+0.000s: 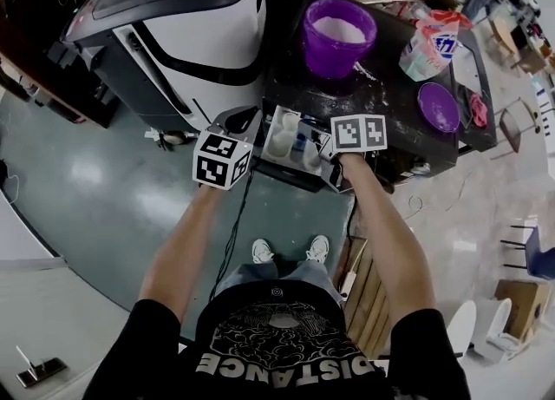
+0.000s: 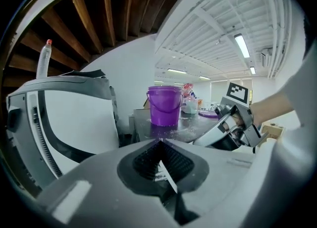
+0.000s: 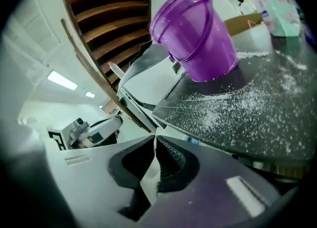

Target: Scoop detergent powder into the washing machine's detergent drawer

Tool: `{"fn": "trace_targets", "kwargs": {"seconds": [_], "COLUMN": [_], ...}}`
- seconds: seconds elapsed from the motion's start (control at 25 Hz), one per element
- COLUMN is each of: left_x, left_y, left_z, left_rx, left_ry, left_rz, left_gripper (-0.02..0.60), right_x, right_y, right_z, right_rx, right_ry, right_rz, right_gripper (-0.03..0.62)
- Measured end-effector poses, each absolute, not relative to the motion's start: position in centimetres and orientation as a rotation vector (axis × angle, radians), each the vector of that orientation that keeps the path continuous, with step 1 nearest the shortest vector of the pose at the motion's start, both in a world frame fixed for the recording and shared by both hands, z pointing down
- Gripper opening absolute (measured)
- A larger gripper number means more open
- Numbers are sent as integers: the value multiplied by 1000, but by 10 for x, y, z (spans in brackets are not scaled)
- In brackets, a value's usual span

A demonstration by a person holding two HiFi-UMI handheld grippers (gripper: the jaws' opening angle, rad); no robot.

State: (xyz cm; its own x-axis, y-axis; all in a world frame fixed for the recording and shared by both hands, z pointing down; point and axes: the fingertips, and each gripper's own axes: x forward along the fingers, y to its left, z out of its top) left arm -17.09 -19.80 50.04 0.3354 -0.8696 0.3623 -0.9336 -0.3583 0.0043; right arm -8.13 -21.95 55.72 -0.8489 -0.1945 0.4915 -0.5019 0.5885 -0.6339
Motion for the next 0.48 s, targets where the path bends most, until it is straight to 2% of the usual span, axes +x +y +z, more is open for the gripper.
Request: {"fn": "trace_targets", "kwargs": {"seconds": [0.48], "left_x": [-168], "left_y": [-195], "left_z": [502], "left_rx": [2460], "left_ry": [-1548], "left_rz": [444], "left_gripper": [0], "right_x": [-97], "right_y": [-204], "right_z": [562], "right_rx": [528], "right_ry": [-2334], "right_rz": [345], "right_gripper": [35]}}
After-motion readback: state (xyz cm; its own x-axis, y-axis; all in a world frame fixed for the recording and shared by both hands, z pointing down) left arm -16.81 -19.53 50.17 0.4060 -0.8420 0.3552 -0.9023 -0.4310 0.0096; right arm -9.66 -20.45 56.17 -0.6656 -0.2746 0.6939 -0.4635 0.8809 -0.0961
